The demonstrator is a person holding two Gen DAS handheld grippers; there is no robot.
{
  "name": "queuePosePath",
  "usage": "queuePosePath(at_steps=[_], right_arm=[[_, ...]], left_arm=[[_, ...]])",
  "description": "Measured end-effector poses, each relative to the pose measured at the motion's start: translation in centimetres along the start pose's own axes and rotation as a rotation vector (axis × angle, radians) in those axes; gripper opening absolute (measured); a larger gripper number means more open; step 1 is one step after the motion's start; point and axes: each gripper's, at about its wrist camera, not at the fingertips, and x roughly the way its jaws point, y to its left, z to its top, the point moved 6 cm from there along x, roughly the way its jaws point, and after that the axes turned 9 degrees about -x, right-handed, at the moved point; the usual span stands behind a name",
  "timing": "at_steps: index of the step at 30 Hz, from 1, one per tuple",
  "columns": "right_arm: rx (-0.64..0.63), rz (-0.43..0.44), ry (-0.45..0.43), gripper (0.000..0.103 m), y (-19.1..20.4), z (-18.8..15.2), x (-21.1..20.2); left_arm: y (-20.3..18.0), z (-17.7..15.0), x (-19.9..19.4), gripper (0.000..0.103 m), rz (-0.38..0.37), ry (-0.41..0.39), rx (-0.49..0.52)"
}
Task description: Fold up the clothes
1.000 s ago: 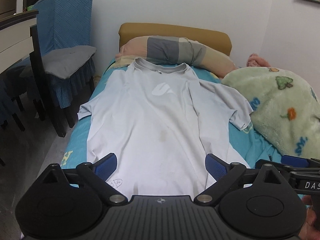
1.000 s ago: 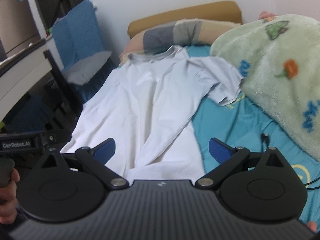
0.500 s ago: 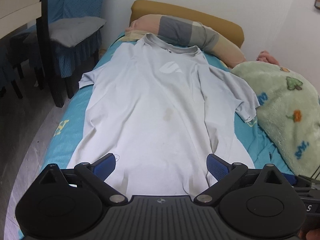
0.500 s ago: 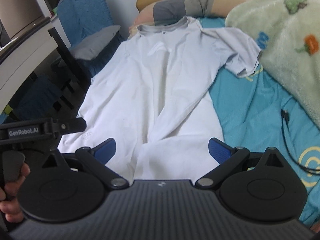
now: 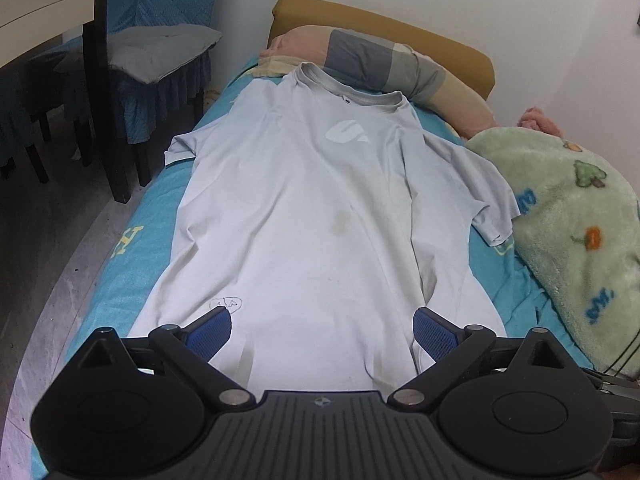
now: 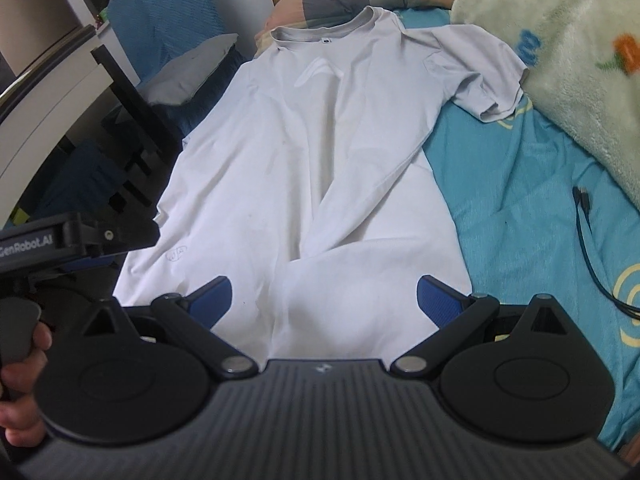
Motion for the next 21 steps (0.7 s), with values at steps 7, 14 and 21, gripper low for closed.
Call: queuePosePath(at_steps=[7, 14, 21], right_arm=[[0.036, 0.012, 0.004, 0.099, -0.3, -0.2, -0.1], [0.064, 0.024, 0.054, 0.079, -0.7, -0.8, 0.8], [-0.095, 0.086, 0.196, 0.076, 2.9, -2.9, 2.6]], left_arm=[[0.4, 0.0, 0.2, 0.099, 0.013, 0.007, -0.016], [0.7, 0.3, 0.4, 0.099, -0.004, 0.011, -0.042], [1.5, 0.7, 1.4, 0.099, -0.014, 0.036, -0.090]])
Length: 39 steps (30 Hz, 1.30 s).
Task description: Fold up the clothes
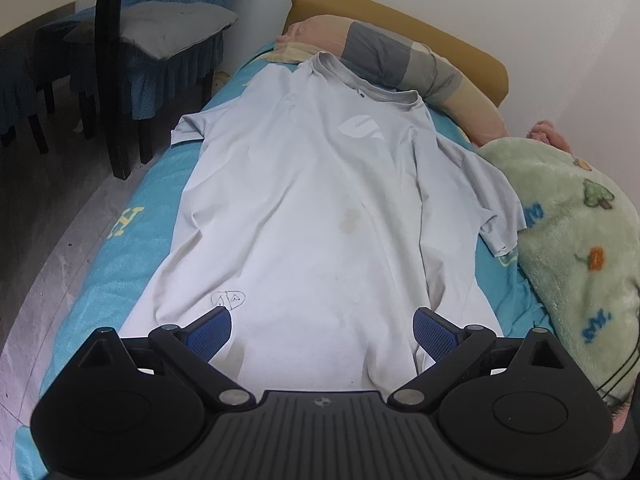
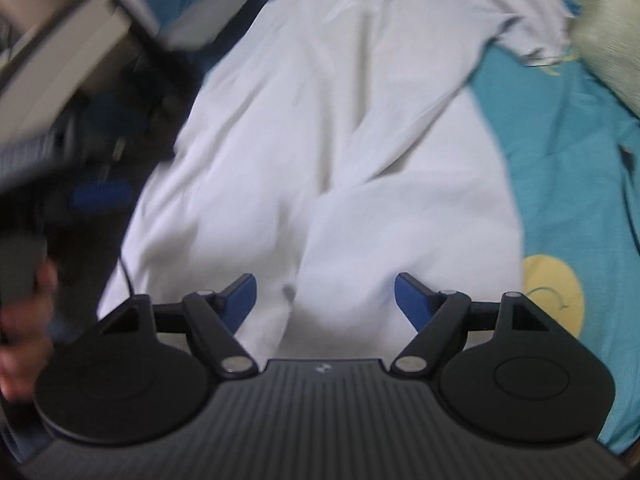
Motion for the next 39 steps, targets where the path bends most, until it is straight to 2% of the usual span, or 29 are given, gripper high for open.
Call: queuePosePath(at_steps=[1, 3, 4, 5, 8, 10, 13, 18, 21, 24, 25, 27, 28, 29, 33, 36, 39], right_arm=[[-0.026, 0.009, 0.022, 0.074, 0.6, -0.2, 0.4], [-0.088, -0.027, 0.088, 0.056, 1.3, -0.7, 1.2], [-0.107, -0.064, 0.112, 0.033, 1.2, -0.8, 1.3], [-0.111, -0.090, 0.125, 0.018, 0.8, -0.6, 1.1], [-0.079, -0.095, 0.121, 0.006, -0.6, 0.5, -1.2], [-0.093, -0.131, 0.103, 0.006, -1.7, 1.4, -3.5], [-0.043, -0.152, 0.107, 0.005, -4.7, 1.9, -6.9], [-0.010, -0.285, 0.142, 0.005, -10.9, 1.2, -10.5], [0.125, -0.243, 0.167, 0.006, -14.0, 0.3, -10.7], [0.214, -0.224, 0.123, 0.009, -15.3, 0.1, -11.3], [0.233, -0.222, 0.105, 0.013, -15.6, 0.1, -11.5], [0.270, -0.226, 0.049, 0.040, -16.4, 0.3, -12.1], [0.288, -0.223, 0.010, 0.063, -16.8, 0.5, -12.4], [0.305, -0.219, -0.030, 0.074, -17.3, 0.8, -12.7], [0.311, -0.176, -0.199, 0.073, -18.7, 3.4, -12.6], [0.326, -0.173, -0.277, 0.072, -20.5, 7.0, -10.5], [0.338, -0.204, -0.333, 0.070, -23.0, 10.6, -7.2]], left_arm=[[0.1, 0.0, 0.1, 0.099, 0.000, 0.004, -0.004], [0.1, 0.0, 0.2, 0.099, -0.002, 0.011, -0.012], [0.2, -0.1, 0.3, 0.098, -0.002, 0.014, -0.016], [0.2, -0.1, 0.3, 0.098, -0.003, 0.018, -0.021], [0.3, -0.1, 0.5, 0.098, -0.005, 0.029, -0.033], [0.4, -0.2, 0.6, 0.098, -0.006, 0.036, -0.041], [0.6, -0.2, 0.8, 0.098, -0.008, 0.046, -0.053], [0.4, -0.6, 1.2, 0.098, 0.006, 0.060, -0.041], [0.4, -0.7, 1.2, 0.098, 0.019, 0.060, -0.033], [0.2, -0.8, 1.1, 0.098, 0.024, 0.055, -0.014], [-0.2, -0.7, 1.0, 0.098, 0.024, 0.047, 0.000], [-0.9, -0.5, 0.8, 0.098, 0.022, 0.030, 0.029], [-1.3, -0.4, 0.7, 0.098, 0.021, 0.022, 0.044], [-1.7, -0.3, 0.6, 0.098, 0.020, 0.013, 0.058], [-4.1, 0.6, 0.3, 0.098, 0.004, -0.034, 0.116], [-6.2, 1.5, 0.6, 0.099, -0.001, -0.072, 0.150], [-7.0, 2.0, 2.3, 0.099, -0.025, -0.094, 0.142]])
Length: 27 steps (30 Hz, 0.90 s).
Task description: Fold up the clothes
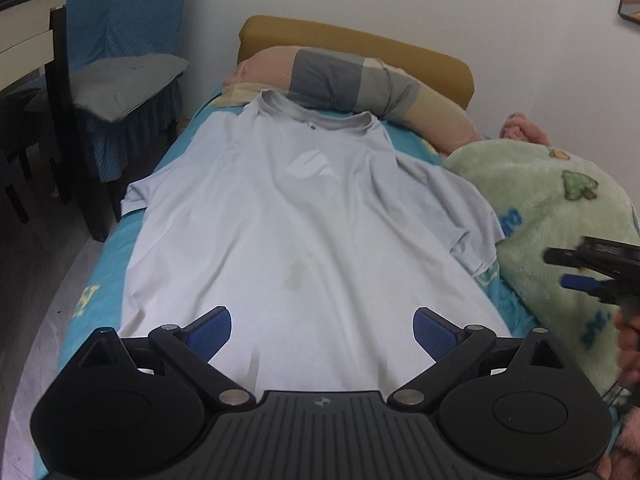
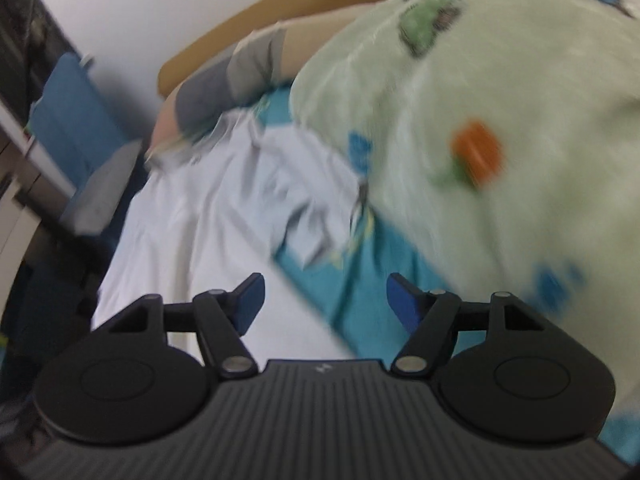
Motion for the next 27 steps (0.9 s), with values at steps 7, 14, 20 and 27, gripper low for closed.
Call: queuePosePath(at_steps=[7, 14, 20, 27], right_arm=[[-0.018, -0.058, -0.057, 0.066, -2.2, 3.3, 12.2], [-0.084, 0.068, -0.111, 0.012, -0.3, 3.4, 16.7], [-0.193, -0.046, -0.274, 0.008, 1.3, 9.7, 13.3], [-0.238, -0.206, -0.334, 0.008, -0.5, 16.8, 11.8]], left_arm=[[0.8, -0.3, 5.0, 0.099, -0.034, 0.006, -0.022], [1.2, 0.2, 9.1, 0.098, -0.048, 0.004, 0.001], [2.2, 0.3, 9.3, 0.098, -0.022, 0.000, -0.030], [1.7, 0.5, 8.7, 0.098, -0.011, -0.034, 0.005]])
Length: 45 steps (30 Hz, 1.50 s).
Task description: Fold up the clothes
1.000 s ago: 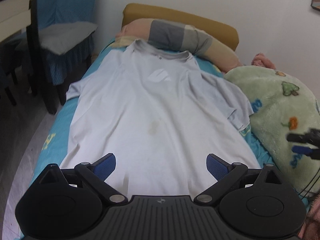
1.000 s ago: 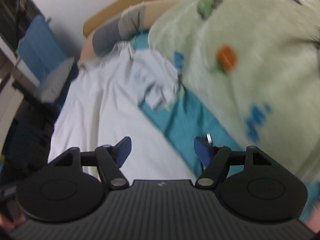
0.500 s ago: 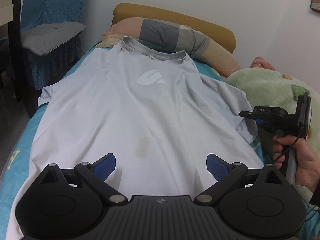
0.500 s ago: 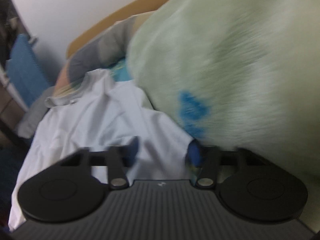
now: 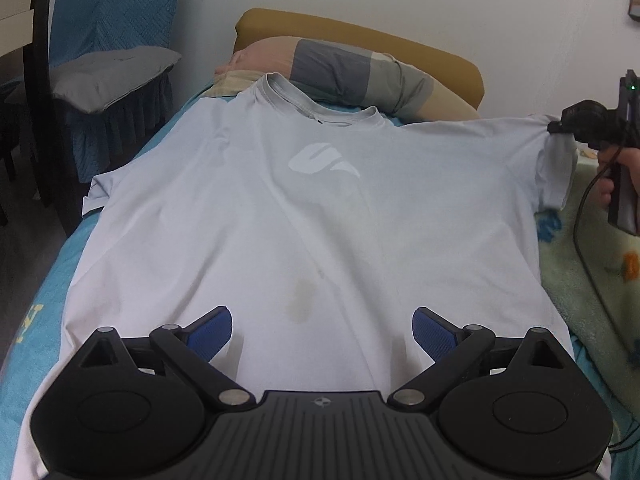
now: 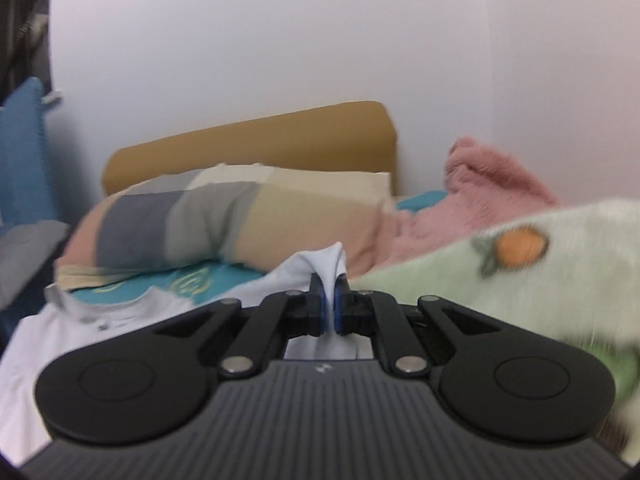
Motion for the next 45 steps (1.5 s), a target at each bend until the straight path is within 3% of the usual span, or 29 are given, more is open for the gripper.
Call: queuePosePath(at_steps=[3, 4, 5, 7, 12, 18, 22, 25, 30, 35, 36, 38, 40, 45], right_arm=[[-0.019, -0.058, 0.006, 0.019, -1.5, 1.5, 0.9], [-0.025, -0.078, 0.008, 0.039, -2.1, 2.0, 1.1], [0.002, -0.082, 0.006, 0.066, -2.4, 1.4, 0.4], [0.051, -0.069, -0.032, 0.084, -2.6, 0.4, -1.2], [0.166, 0.008, -0.112, 0.084, -1.5, -2.6, -6.6], [0.292, 0.147, 0.041, 0.084, 1.6, -9.2, -6.2], [0.279, 0.159, 0.034, 0.084, 2.8, -10.4, -3.4], [0.263, 0.154, -0.046, 0.071, 3.1, -9.9, -1.9], [0.256, 0.102, -0.191, 0.071, 3.1, -7.8, -0.2], [0.211, 0.041, -0.258, 0.071, 3.5, -5.7, 2.2], [0.178, 0.032, -0.269, 0.067, 3.8, -5.0, 2.6], [0.151, 0.006, -0.239, 0.030, 4.0, -3.2, 3.4], [0.141, -0.013, -0.183, 0.006, 4.0, -1.4, 4.4], [0.025, -0.046, -0.160, 0.006, 6.1, 3.8, 2.2]], left_arm=[[0.0, -0.1, 0.3, 0.098, -0.005, 0.009, -0.001], [0.0, -0.1, 0.3, 0.098, -0.002, 0.009, 0.003], [0.1, -0.1, 0.3, 0.098, 0.001, 0.009, 0.006], [0.2, -0.1, -0.1, 0.098, -0.006, 0.008, -0.009], [0.7, 0.0, -1.1, 0.098, -0.025, 0.003, -0.049], [1.2, 0.1, -1.9, 0.098, -0.040, -0.003, -0.090], [1.4, 0.2, -1.4, 0.098, -0.024, -0.009, -0.090], [1.6, 0.2, -1.0, 0.098, -0.012, -0.014, -0.090], [1.9, 0.3, -0.4, 0.098, 0.007, -0.021, -0.091], [2.0, 0.4, 0.6, 0.098, 0.033, -0.021, -0.083], [2.1, 0.4, 0.8, 0.098, 0.039, -0.019, -0.081], [1.8, 0.5, 1.0, 0.098, 0.042, -0.023, -0.072], [1.7, 0.6, 1.0, 0.098, 0.045, -0.030, -0.065], [2.0, 1.8, -0.8, 0.098, 0.038, -0.073, -0.098]])
